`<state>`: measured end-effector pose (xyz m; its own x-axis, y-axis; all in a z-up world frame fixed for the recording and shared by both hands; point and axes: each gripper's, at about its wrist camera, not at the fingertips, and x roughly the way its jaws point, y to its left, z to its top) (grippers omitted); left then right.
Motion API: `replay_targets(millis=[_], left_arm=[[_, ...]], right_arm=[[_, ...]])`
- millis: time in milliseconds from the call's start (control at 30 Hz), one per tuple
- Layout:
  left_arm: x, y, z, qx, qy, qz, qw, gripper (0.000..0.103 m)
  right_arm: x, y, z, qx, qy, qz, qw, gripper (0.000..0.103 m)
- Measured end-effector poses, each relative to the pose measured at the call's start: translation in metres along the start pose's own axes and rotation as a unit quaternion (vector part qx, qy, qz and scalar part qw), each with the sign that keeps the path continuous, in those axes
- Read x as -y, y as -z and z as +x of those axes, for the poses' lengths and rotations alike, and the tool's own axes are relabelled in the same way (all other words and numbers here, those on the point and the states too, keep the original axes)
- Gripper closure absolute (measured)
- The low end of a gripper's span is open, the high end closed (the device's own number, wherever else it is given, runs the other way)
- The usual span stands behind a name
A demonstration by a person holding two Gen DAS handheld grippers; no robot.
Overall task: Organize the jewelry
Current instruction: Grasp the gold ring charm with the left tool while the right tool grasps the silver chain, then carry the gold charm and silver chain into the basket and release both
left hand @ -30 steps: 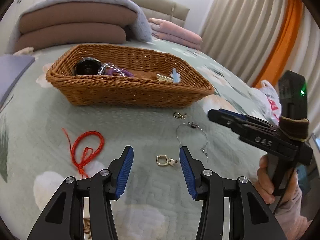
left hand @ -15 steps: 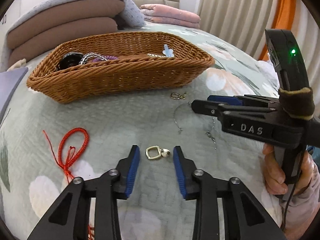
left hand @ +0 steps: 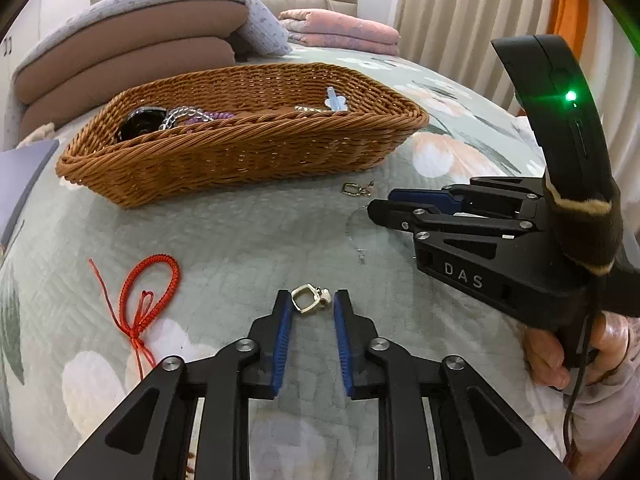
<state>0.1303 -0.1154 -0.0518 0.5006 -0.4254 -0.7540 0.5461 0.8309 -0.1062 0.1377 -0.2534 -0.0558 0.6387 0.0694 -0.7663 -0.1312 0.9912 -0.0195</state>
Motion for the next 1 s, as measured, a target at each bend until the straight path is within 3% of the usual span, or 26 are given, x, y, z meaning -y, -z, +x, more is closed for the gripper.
replay_targets(millis=[33,233,333,733,900,1000], left_arm=[[0.002,0.0,-0.001,0.003,0.001,0.004,1.0,0.093],[0.007,0.002,-0.013,0.036,-0.015,0.017,0.9991,0.093],[0.004,0.003,-0.03,0.076,-0.012,0.008,0.997,0.093],[-0.015,-0.007,-0.076,0.167,-0.008,-0.045,0.9849,0.093],[-0.023,-0.028,-0.099,0.2,-0.017,-0.055,0.978,0.093],[-0.03,-0.053,-0.101,0.207,-0.022,-0.057,0.9764,0.093]], right_arm=[[-0.001,0.001,-0.001,0.004,0.002,-0.002,1.0,0.091],[0.008,0.004,-0.015,0.033,-0.02,0.019,0.999,0.091],[0.012,0.005,-0.028,0.06,-0.029,0.028,0.997,0.091],[0.021,-0.002,-0.075,0.141,-0.058,0.06,0.987,0.091],[0.025,-0.024,-0.102,0.171,-0.064,0.077,0.98,0.091],[0.025,-0.054,-0.114,0.191,-0.058,0.083,0.976,0.091]])
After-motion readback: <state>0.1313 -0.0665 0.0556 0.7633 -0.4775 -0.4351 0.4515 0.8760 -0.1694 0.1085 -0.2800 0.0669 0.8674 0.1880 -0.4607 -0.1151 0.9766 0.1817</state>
